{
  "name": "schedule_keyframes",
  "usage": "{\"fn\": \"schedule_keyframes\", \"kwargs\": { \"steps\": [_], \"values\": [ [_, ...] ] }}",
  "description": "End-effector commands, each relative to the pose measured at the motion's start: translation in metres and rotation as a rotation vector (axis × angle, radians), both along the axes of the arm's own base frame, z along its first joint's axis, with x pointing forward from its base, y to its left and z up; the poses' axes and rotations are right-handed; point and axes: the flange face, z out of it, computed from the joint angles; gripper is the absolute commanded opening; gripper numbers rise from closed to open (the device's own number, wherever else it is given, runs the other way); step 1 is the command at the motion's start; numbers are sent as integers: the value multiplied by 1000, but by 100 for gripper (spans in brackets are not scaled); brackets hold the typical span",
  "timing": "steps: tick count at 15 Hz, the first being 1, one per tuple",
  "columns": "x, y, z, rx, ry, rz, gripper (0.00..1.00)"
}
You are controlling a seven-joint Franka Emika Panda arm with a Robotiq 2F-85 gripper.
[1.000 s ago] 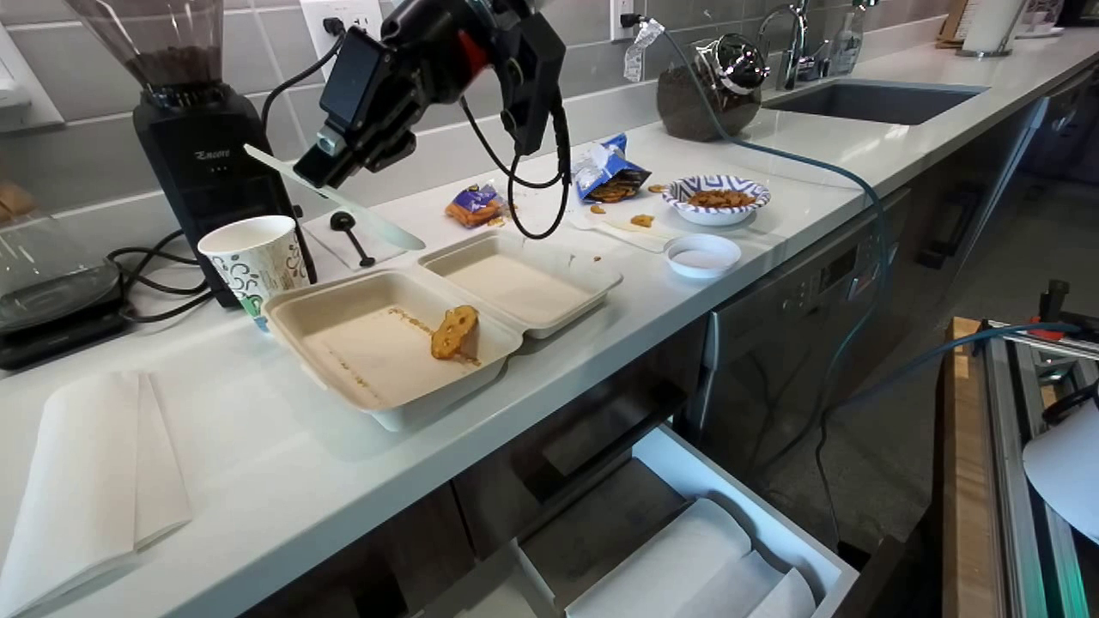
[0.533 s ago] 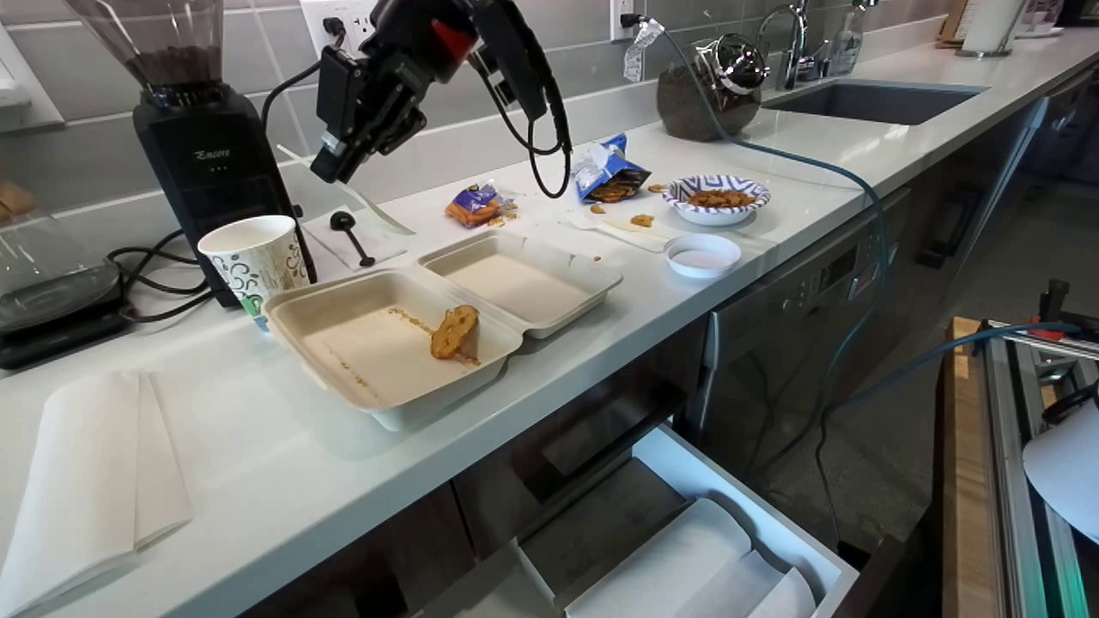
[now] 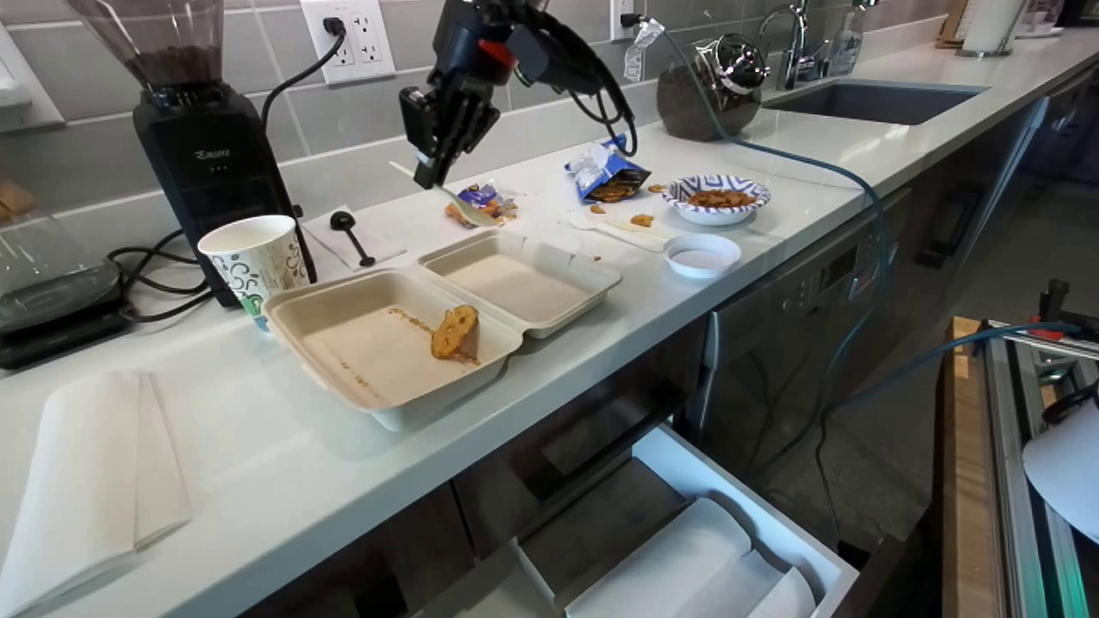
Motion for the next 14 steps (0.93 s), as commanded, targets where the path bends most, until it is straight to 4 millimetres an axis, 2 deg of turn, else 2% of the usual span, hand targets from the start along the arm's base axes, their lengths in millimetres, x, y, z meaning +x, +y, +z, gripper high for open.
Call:
{"fn": "schedule_keyframes", "kwargs": {
  "steps": [1,3,5,7,10,14],
  "values": [
    [-13,-46,-6,-104,79,-123,3],
    [-8,-74,-6,-175,131,-189,3],
    [-5,-89,2,-255,207,-248,3],
    [-5,-91,7,-297,291,-258,3],
    [-7,-83,13,-305,398,-232,3],
    [-1,-85,13,-298,448,-219,3]
  ]
}}
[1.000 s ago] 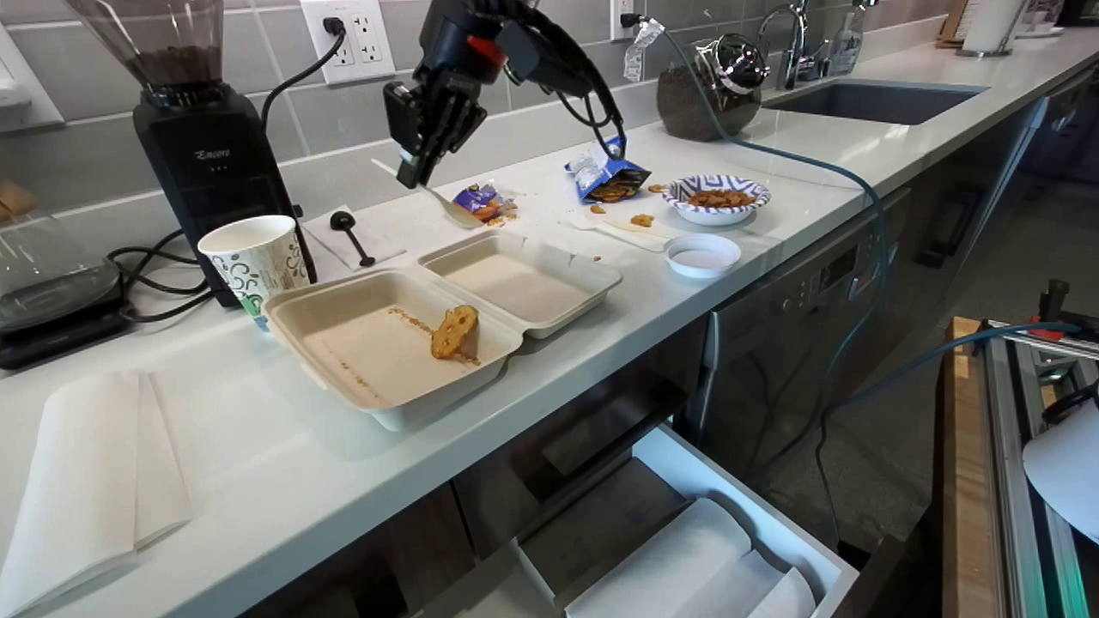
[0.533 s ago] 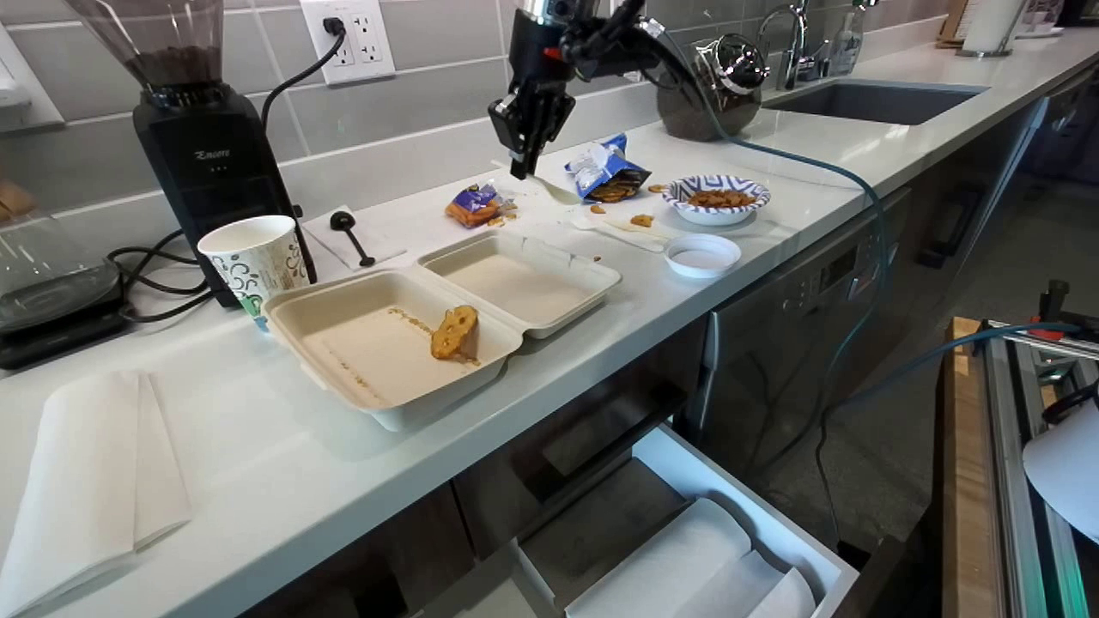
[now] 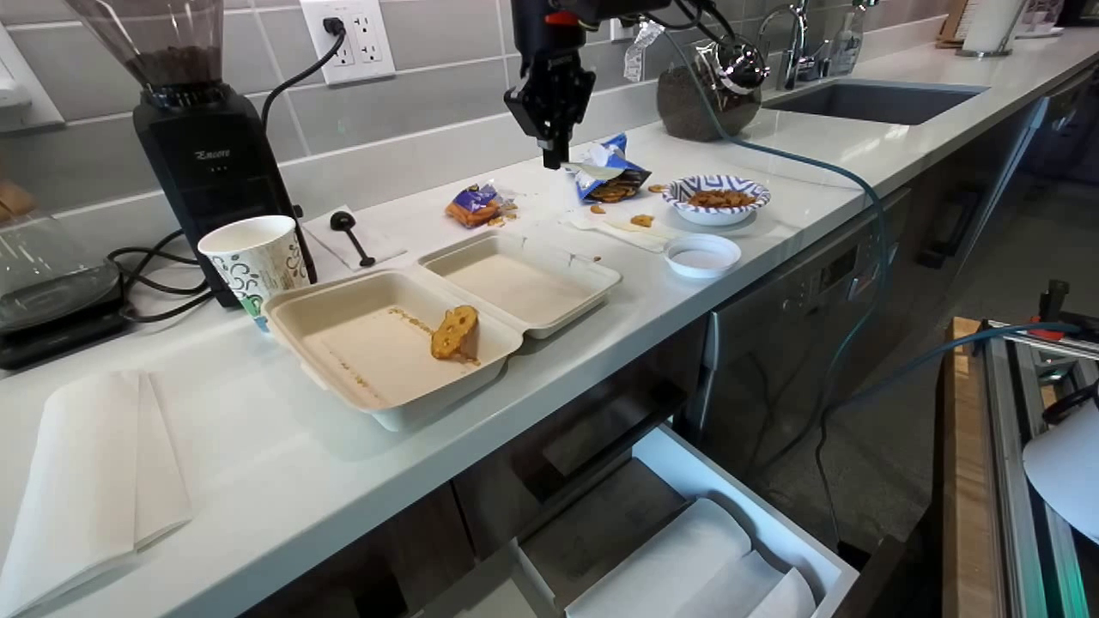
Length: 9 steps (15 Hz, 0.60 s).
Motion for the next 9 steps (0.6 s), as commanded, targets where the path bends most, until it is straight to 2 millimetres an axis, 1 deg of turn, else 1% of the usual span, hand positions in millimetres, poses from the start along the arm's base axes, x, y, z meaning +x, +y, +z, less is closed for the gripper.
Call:
{"fn": "schedule_keyframes", "kwargs": {
  "steps": [1,4,6,9],
  "values": [
    [8,-8,-4,6,25,-20,3],
    [16,-16,-16,22,8,-30,3],
    [23,-21,-29,36,6,-36,3],
    [31,-23,-43,57,3,-37,3]
  ]
}}
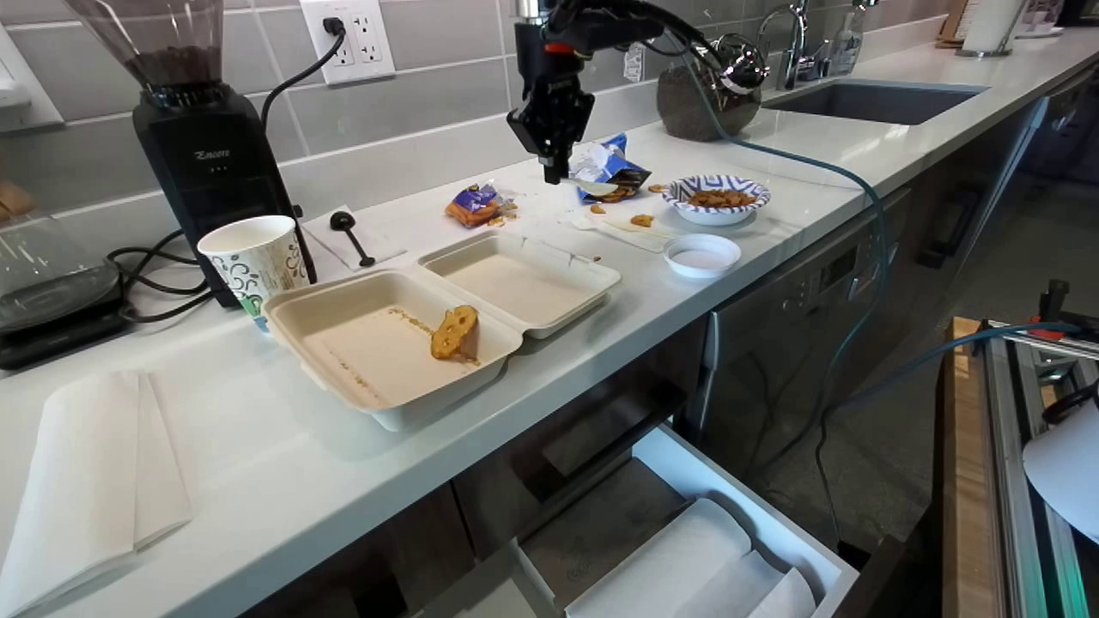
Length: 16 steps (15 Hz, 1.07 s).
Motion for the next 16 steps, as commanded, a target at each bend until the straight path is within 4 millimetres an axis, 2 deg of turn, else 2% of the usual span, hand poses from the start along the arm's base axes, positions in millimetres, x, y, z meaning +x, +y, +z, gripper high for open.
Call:
{"fn": "schedule_keyframes", "kwargs": {
  "steps": [1,6,16],
  "values": [
    [16,-1,-22,35,-4,4,3],
    [23,-7,-40,24,-16,-7,3],
    [26,-19,-71,26,-10,-14,3]
  ]
}}
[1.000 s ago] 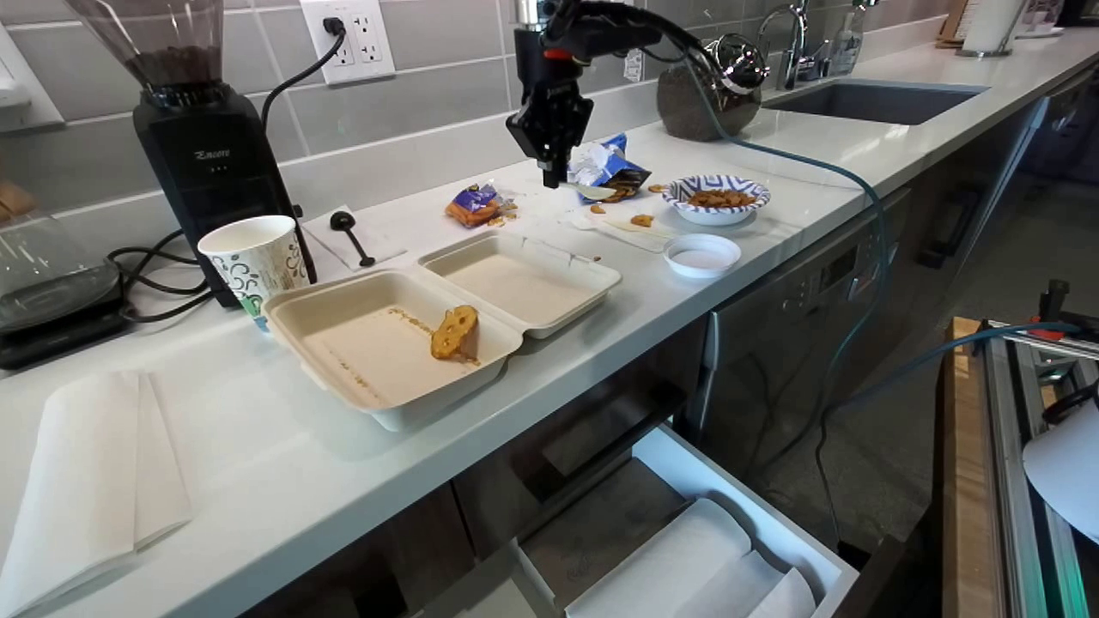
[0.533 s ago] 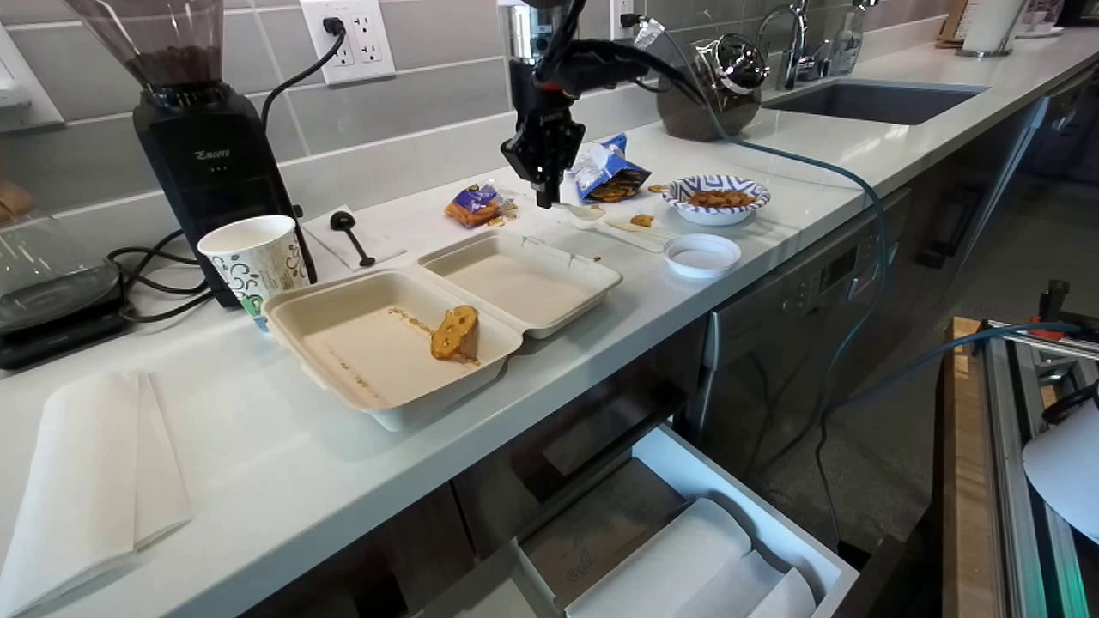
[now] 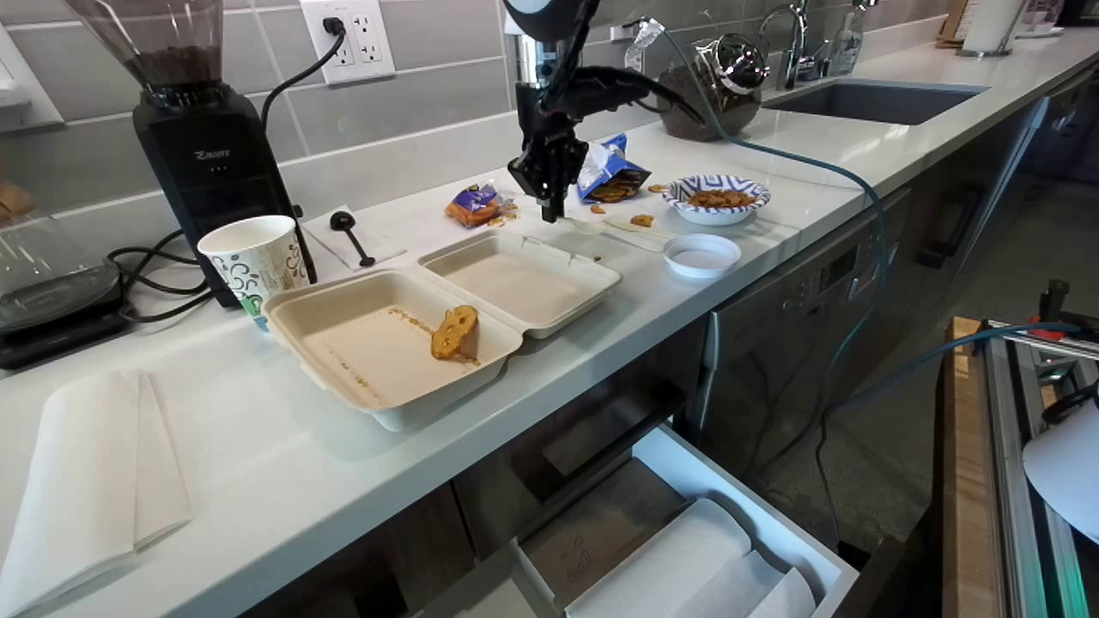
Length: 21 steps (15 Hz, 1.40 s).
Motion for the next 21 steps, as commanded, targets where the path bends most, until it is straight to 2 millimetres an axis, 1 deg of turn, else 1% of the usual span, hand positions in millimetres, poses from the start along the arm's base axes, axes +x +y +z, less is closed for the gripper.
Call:
{"fn": "schedule_keyframes", "kwargs": {
  "steps": [1,6,12,13,14,15,18,20,21],
  "values": [
    [5,-5,-12,9,-17,4,3],
    [8,-3,-19,7,-53,22,3],
    [7,1,-24,9,-45,24,4],
    [7,2,-24,7,-45,22,18],
    [8,2,-25,6,-45,21,25],
    [8,3,-25,5,-43,22,37],
    [8,5,-23,5,-46,21,55],
    [7,6,-19,-3,-52,23,72],
    [7,6,-17,-7,-57,23,79]
  ]
}}
